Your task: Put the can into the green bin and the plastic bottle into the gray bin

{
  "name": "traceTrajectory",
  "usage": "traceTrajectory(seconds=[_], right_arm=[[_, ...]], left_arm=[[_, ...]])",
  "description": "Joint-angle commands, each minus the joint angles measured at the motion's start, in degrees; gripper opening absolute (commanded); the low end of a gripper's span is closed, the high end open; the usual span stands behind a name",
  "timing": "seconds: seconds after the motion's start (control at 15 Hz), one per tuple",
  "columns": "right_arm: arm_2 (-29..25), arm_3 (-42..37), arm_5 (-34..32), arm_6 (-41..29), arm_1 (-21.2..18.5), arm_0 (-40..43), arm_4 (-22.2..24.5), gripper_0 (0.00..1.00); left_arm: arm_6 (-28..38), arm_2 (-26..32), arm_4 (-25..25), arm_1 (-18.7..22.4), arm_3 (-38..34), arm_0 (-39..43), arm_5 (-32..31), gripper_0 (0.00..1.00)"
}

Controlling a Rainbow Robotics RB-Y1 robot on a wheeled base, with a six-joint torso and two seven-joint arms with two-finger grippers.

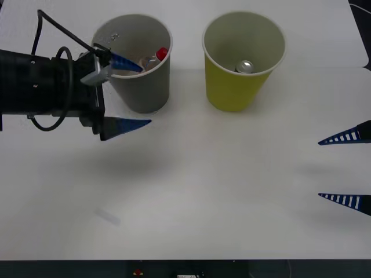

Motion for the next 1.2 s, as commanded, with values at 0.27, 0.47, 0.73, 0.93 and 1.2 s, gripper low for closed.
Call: traceTrajectory(seconds=[0.27,0.47,0.73,0.93,1.2], right_arm=[[0.0,0.0,0.0,0.0,0.0,0.0,0.0,1.0],[0.0,0.0,0.0,0.0,0.0,0.0,0.0,1.0],[0.0,0.0,0.0,0.0,0.0,0.0,0.0,1.0],[0.0,0.0,0.0,0.0,0.0,0.0,0.0,1.0],[0.0,0.0,0.0,0.0,0.0,0.0,0.0,1.0]], left_arm=[[-7.45,4.28,6.65,5.29,-2.12,9.63,0.6,1.0],[-8.33,6.83,7.97,6.43,-3.71,13.76,0.6,1.0],[-8.95,8.77,11.22,7.92,-3.79,17.46,0.6,1.0],[-9.47,10.26,12.63,8.36,-3.79,18.77,-0.63,1.0],[-9.47,11.58,13.16,8.36,-3.79,20.18,-0.98,1.0]])
